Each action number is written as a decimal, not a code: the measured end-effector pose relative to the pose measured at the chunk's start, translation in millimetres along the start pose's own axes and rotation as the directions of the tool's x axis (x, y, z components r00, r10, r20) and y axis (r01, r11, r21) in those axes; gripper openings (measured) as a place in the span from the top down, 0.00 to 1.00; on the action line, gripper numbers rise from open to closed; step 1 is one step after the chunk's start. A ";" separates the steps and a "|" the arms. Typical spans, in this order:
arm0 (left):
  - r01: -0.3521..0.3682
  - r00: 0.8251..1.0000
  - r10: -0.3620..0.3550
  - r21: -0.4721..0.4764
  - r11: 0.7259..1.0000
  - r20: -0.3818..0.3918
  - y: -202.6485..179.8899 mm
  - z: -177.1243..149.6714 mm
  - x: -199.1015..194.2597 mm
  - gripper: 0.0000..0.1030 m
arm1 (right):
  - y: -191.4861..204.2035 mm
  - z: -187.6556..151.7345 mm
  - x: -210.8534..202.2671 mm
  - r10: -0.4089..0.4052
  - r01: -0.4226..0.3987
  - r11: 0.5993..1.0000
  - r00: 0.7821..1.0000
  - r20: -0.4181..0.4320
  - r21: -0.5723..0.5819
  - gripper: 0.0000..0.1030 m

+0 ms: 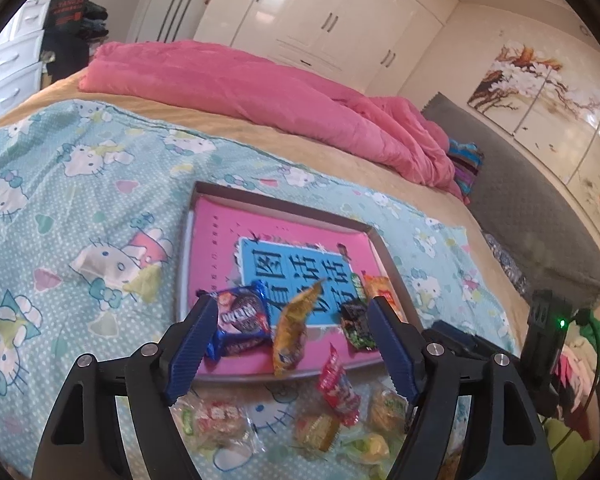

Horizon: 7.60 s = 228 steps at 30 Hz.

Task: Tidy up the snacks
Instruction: 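Move both open tools back toward the loose snacks beside the tray, then grasp the wrapped square cake with the left tool while the right tool grasps the clear floss bread bag, then lift the cake and the bread bag and carry both over the pink tray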

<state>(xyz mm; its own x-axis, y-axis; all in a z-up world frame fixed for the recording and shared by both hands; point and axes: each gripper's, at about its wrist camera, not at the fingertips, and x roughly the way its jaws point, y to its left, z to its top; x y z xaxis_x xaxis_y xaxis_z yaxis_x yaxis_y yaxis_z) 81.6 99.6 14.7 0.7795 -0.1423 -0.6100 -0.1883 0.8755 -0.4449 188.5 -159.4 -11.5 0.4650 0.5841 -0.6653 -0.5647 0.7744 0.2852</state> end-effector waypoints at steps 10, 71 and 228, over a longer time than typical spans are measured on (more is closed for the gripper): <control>-0.004 0.999 0.007 0.055 0.998 -0.054 -18.7 -12.3 3.8 0.23 | 4.5 -1.3 -4.6 0.033 -0.033 0.999 0.999 -0.004 -0.009 0.38; -0.008 0.960 0.047 0.141 0.990 -0.277 -41.0 -59.3 16.1 0.23 | 27.6 -22.3 -29.9 0.069 -0.076 0.991 0.995 -0.067 -0.114 0.29; -0.020 0.989 0.038 0.125 0.992 -0.143 -17.8 -31.3 16.5 0.64 | 6.4 -31.1 14.6 0.064 -0.075 0.996 0.979 -0.193 -0.054 0.57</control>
<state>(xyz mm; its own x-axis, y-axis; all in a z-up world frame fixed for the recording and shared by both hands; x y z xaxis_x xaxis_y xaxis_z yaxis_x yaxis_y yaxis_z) 79.1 67.3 -8.0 0.6785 -0.1730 -0.7140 -0.1280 0.9291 -0.3468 170.5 -153.5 -40.9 0.2874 0.5741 -0.7667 -0.6345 0.7137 0.2966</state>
